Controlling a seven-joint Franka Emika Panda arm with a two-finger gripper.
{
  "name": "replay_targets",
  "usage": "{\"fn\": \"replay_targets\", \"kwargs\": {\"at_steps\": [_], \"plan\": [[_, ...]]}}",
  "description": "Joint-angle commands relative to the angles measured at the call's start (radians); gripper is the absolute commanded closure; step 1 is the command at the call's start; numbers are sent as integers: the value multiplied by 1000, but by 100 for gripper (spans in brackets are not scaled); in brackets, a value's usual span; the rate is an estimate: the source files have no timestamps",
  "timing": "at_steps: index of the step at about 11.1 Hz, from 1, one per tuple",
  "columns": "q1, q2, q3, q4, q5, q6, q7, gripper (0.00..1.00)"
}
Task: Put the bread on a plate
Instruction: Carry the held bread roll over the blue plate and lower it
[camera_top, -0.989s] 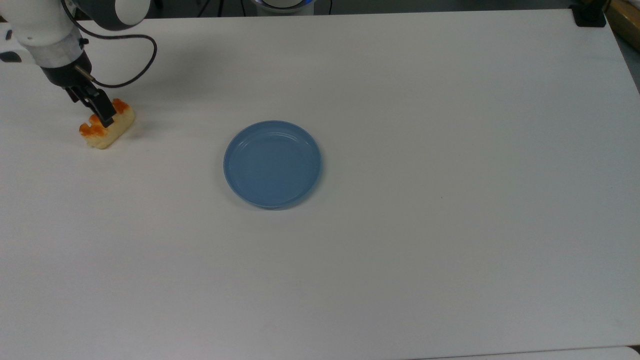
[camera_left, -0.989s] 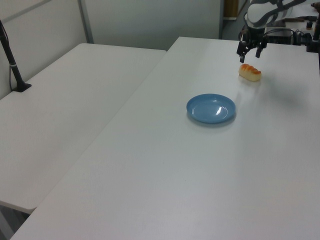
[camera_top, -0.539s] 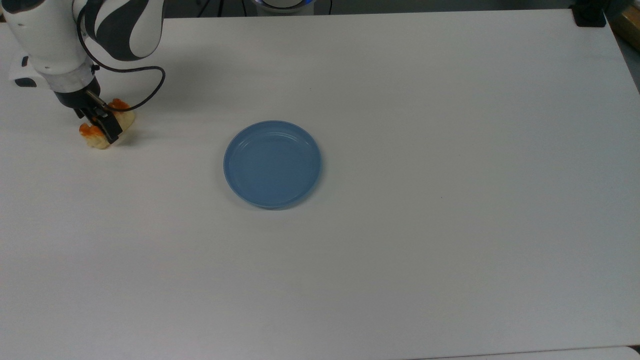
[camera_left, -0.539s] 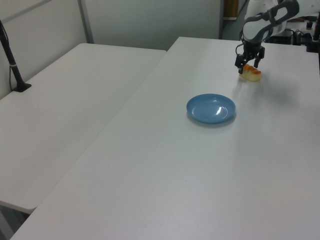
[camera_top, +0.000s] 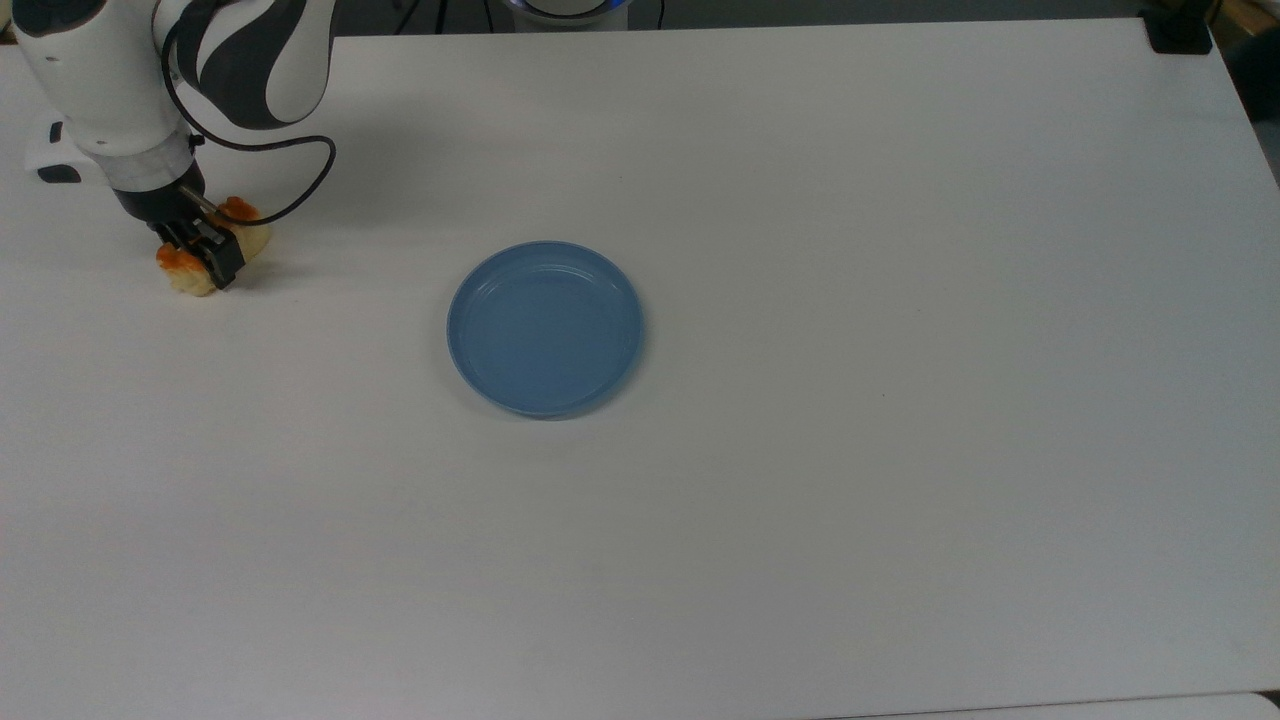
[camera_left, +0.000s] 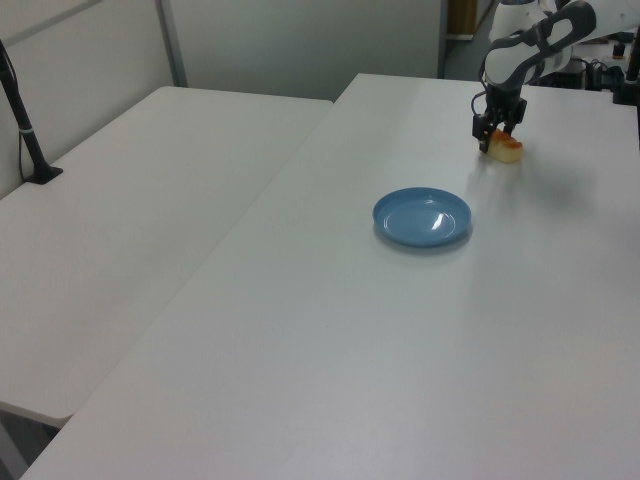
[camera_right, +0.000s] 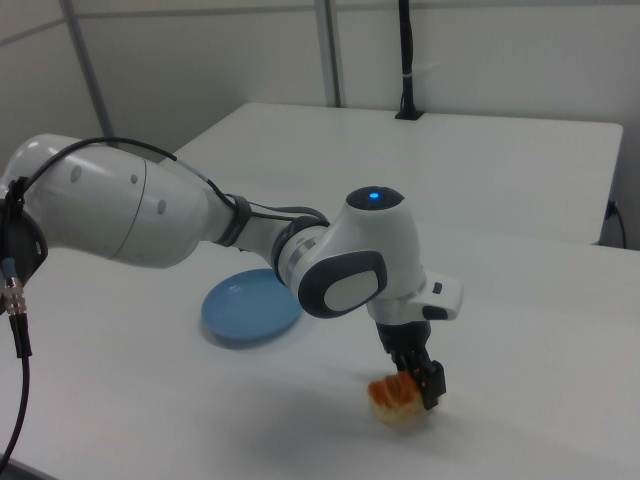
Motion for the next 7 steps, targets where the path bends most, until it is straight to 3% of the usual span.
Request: {"fn": "replay_targets", "kwargs": {"at_steps": [1, 4, 7], "plan": [[14, -21, 1, -26, 20, 24, -43, 59], [46, -74, 16, 7, 20, -72, -29, 59], [147, -111, 35, 65, 20, -169, 81, 59]]}}
